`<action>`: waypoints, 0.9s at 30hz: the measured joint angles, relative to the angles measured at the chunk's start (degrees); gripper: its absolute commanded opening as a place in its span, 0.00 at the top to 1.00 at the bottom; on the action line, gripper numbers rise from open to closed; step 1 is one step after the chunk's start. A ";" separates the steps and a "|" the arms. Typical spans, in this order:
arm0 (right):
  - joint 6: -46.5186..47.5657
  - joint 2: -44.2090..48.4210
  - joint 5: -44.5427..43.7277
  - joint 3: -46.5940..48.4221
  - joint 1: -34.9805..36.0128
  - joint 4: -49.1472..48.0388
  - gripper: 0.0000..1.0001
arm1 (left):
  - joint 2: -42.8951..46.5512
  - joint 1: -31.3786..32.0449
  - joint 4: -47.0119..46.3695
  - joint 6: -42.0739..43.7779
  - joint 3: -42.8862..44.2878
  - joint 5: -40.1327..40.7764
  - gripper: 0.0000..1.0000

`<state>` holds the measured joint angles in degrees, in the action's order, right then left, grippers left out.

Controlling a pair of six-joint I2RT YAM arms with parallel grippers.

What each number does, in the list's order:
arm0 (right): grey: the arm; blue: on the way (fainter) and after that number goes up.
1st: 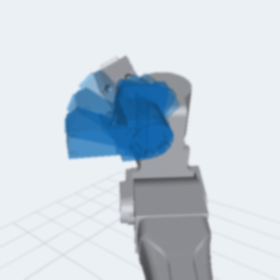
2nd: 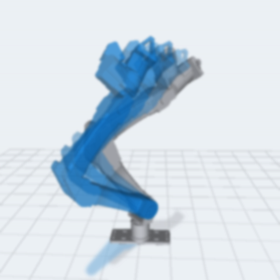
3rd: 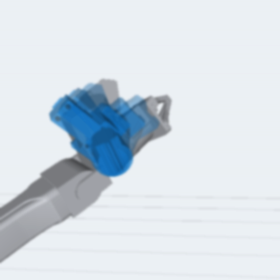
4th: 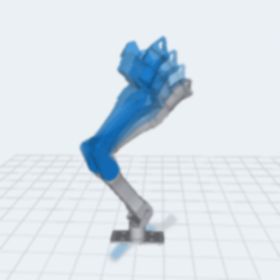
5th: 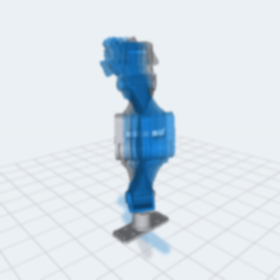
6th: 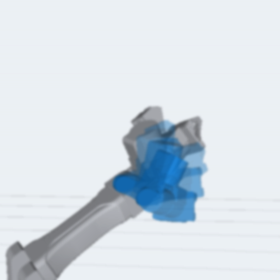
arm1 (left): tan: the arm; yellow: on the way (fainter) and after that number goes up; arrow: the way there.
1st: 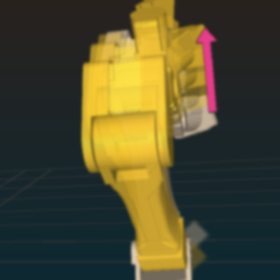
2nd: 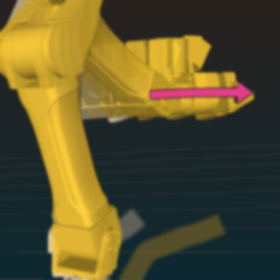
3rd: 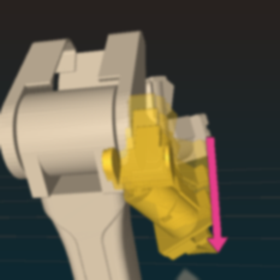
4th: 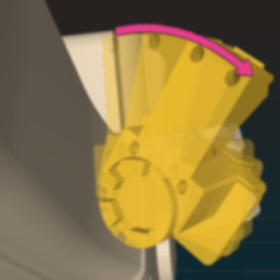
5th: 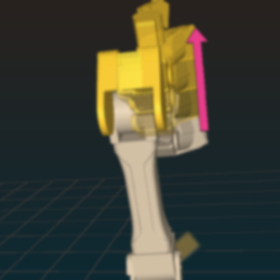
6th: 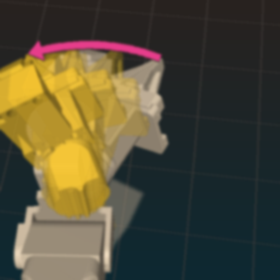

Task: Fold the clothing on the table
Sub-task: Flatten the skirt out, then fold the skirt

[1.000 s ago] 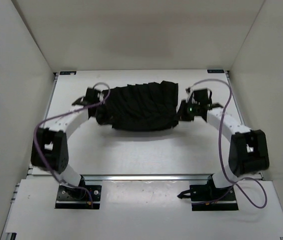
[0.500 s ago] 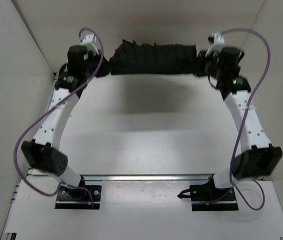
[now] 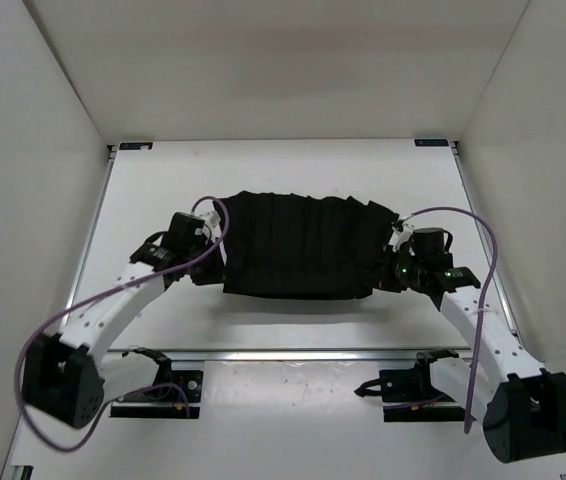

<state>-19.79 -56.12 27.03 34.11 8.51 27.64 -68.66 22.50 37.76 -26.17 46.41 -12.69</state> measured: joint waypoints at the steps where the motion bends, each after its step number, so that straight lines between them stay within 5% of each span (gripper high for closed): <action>1: -0.63 1.20 -0.20 0.00 0.48 0.02 1.00 | 3.10 0.09 0.72 -0.50 -0.20 0.31 1.00; 6: -3.32 4.15 -0.55 0.02 2.60 0.61 1.00 | 12.74 0.20 5.51 -2.91 -0.20 1.95 1.00; 12: -4.37 4.48 0.26 2.45 3.82 1.81 1.00 | 13.92 -0.66 9.16 -3.82 -0.17 2.32 1.00; 20: -1.77 -9.05 0.33 12.09 3.06 -2.29 1.00 | -1.38 -4.15 7.26 -1.01 7.52 1.75 1.00; 27: 2.23 -25.09 0.46 25.73 0.63 -6.16 1.00 | -18.29 -8.20 6.29 3.74 27.58 1.42 1.00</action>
<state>-17.56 -81.21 27.49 59.83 9.15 21.47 -86.96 14.31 44.05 -22.44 74.00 -11.27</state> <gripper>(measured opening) 0.030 0.102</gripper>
